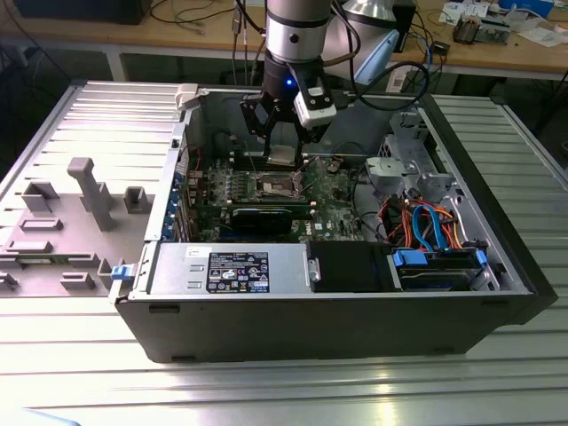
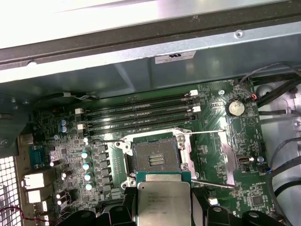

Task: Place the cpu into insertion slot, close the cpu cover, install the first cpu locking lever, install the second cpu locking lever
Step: 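Place the cpu into insertion slot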

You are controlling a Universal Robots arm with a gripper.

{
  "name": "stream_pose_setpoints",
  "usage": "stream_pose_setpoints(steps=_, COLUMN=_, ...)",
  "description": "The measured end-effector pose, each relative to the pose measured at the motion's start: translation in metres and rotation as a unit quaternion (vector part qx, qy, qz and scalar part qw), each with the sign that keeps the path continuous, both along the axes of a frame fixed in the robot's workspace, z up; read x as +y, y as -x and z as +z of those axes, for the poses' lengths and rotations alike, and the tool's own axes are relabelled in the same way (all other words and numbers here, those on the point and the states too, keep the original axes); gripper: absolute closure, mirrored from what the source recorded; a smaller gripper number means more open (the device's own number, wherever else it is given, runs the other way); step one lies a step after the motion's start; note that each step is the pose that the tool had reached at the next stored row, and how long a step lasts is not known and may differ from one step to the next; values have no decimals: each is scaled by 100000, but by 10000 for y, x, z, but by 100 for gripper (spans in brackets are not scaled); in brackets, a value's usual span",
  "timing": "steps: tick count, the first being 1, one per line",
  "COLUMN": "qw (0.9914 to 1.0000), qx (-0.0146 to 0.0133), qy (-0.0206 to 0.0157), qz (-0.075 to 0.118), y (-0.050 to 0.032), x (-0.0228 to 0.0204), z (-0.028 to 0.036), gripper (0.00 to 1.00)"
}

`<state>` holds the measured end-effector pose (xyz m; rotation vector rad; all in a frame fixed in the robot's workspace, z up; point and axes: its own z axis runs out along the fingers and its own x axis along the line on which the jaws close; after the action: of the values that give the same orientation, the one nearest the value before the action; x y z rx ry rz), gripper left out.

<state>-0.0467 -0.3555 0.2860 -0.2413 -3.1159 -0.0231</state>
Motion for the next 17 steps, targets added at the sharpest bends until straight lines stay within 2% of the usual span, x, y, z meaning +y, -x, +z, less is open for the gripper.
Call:
stream_pose_setpoints(steps=10, qw=99998, qx=2, qy=2, qz=-636, y=0, x=0, z=-2, gripper=45)
stream_pose_setpoints(steps=17, qw=99985, qx=-1, qy=-1, qz=-1759, y=0, x=0, z=-6, gripper=45)
